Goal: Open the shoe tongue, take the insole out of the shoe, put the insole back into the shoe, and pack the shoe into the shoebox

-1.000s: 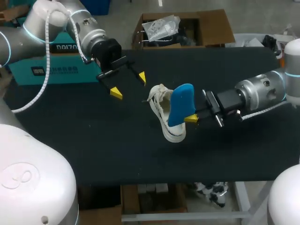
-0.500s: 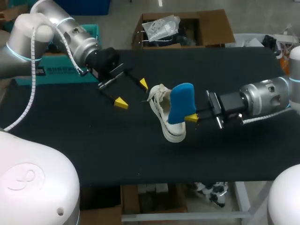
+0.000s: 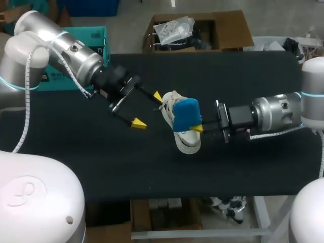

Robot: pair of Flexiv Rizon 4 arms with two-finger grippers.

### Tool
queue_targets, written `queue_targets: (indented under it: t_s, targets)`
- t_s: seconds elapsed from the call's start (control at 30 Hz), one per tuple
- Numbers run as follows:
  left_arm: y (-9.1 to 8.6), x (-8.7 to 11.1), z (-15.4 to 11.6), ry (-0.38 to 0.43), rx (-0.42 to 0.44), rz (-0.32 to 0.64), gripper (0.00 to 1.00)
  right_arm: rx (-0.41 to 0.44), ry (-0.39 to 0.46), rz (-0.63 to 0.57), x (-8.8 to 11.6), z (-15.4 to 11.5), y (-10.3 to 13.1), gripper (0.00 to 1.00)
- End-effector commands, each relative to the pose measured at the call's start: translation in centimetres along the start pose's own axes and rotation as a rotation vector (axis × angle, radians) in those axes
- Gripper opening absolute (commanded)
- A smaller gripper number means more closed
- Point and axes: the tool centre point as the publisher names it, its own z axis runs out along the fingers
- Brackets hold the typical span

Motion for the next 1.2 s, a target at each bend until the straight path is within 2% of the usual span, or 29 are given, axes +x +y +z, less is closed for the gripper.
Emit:
queue_targets:
  t_s: [0.03, 0.2, 0.33, 0.5, 0.7, 0.73, 0.97, 1.07, 1.2]
  targets:
    - [1.4, -0.1, 0.9, -0.382, 0.030, -0.006, 1.00, -0.004, 0.032, -0.008, -0.4, 0.4, 0.3, 0.00]
    - [3.1, -0.9, 2.1, -0.437, 0.029, 0.007, 1.00, -0.023, 0.084, -0.025, -0.5, 0.5, 0.2, 0.00]
    - [4.0, -1.6, 3.2, -0.441, 0.018, 0.008, 1.00, -0.020, 0.109, -0.034, -0.4, 0.4, 0.6, 0.00]
    - [4.2, -3.0, 4.1, -0.467, -0.010, 0.039, 1.00, -0.031, 0.123, -0.036, -0.2, 0.5, 1.0, 0.00]
    - [4.0, -4.2, 4.5, -0.460, -0.011, 0.043, 0.99, -0.047, 0.129, -0.046, 0.3, 0.5, 1.6, 0.00]
    - [4.0, -4.3, 4.5, -0.456, -0.011, 0.045, 0.97, -0.044, 0.132, -0.053, 0.4, 0.4, 1.7, 0.00]
    - [4.8, -5.2, 4.9, -0.435, -0.030, 0.034, 0.69, -0.041, 0.139, -0.071, 1.0, 0.0, 2.0, 0.00]
    - [5.1, -5.4, 5.0, -0.425, -0.034, 0.027, 0.53, -0.041, 0.139, -0.074, 1.2, 0.0, 2.1, 0.00]
    - [5.4, -5.7, 5.4, -0.398, -0.047, 0.024, 0.49, -0.039, 0.139, -0.078, 1.6, -0.1, 2.3, 0.00]
